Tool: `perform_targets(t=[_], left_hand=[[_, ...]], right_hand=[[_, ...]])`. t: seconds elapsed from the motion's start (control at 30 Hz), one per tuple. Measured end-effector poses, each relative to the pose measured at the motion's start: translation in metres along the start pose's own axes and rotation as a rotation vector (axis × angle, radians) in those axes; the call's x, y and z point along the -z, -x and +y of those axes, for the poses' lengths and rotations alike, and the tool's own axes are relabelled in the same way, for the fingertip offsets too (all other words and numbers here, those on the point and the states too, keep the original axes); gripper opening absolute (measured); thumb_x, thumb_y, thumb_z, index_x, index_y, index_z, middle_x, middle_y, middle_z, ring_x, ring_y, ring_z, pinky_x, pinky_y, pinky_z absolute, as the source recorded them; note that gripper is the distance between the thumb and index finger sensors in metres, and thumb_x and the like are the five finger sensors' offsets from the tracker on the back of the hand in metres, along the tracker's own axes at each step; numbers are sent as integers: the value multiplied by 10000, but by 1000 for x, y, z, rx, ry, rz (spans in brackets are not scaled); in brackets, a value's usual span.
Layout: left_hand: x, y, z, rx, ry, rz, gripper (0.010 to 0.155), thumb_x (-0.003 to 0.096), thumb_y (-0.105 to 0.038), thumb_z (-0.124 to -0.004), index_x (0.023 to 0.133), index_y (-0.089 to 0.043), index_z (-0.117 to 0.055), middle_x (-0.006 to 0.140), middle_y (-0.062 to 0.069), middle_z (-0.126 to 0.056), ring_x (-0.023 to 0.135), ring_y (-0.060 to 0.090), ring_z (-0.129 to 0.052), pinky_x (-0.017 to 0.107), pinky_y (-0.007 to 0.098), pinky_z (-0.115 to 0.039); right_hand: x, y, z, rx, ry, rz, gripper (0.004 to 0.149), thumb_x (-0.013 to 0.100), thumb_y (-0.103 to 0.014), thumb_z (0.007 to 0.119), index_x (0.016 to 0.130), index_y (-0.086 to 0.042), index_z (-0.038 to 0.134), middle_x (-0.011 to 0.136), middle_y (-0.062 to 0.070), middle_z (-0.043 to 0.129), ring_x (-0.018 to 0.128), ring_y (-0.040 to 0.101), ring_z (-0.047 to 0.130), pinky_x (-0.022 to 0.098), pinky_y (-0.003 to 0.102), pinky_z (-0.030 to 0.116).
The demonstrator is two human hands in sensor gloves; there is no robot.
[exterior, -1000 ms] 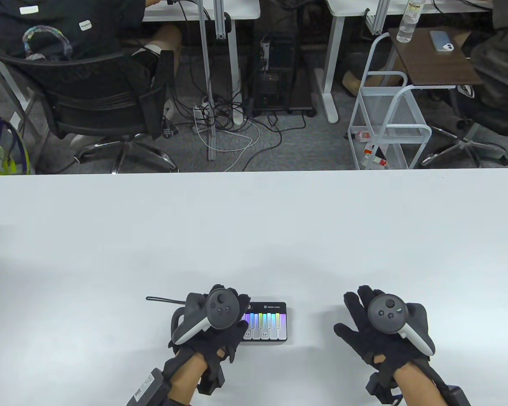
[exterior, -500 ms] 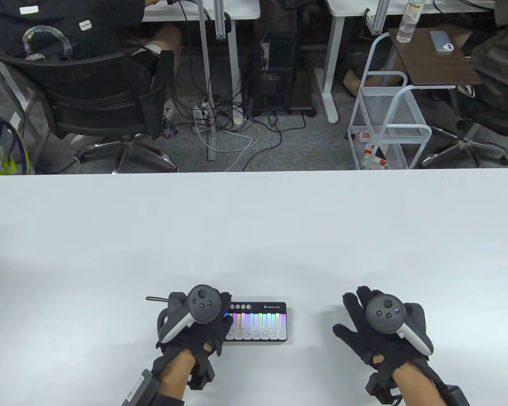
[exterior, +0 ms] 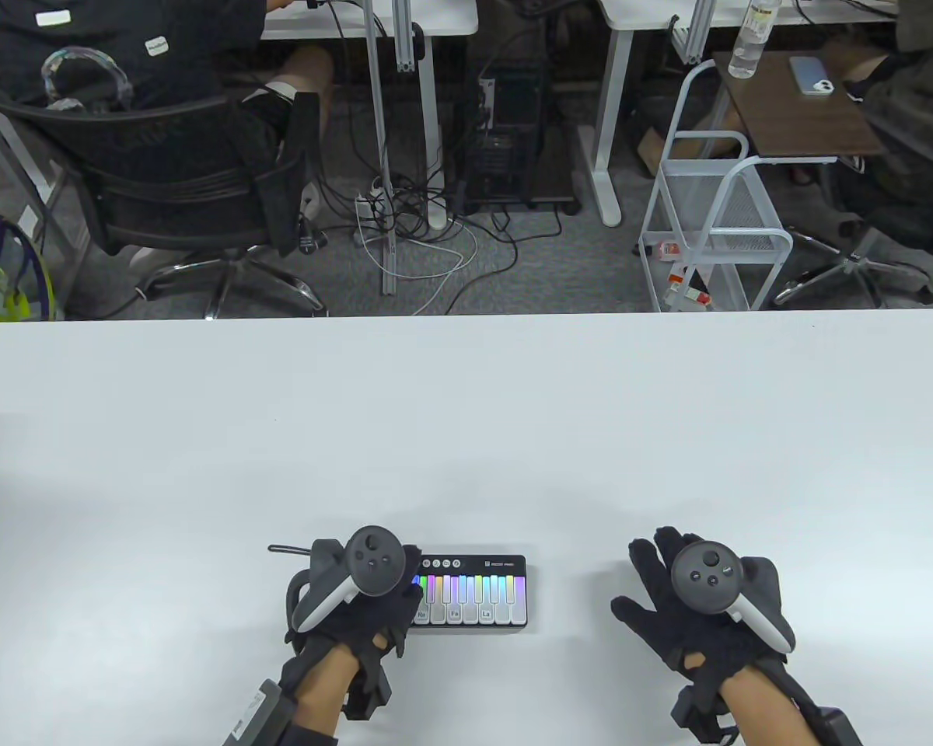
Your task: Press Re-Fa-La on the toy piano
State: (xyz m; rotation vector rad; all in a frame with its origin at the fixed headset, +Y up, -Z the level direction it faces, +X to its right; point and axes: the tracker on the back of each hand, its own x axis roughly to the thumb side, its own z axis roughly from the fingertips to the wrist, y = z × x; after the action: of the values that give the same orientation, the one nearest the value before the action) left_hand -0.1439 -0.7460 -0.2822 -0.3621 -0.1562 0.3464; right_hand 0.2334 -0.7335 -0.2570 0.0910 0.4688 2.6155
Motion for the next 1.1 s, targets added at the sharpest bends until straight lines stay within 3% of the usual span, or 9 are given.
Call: perform_targets(t=[1.1], left_hand=[[-1, -4, 0, 41, 16, 21, 581, 505, -443, -709, 1033, -270, -541, 1117, 63, -507, 1077, 399, -381, 749, 612, -391]], right_hand=[[0, -1, 1, -6, -4, 4, 813, 416, -572, 688, 1059, -217, 339, 1129, 122, 112, 1035, 480, 59, 697, 707, 170]])
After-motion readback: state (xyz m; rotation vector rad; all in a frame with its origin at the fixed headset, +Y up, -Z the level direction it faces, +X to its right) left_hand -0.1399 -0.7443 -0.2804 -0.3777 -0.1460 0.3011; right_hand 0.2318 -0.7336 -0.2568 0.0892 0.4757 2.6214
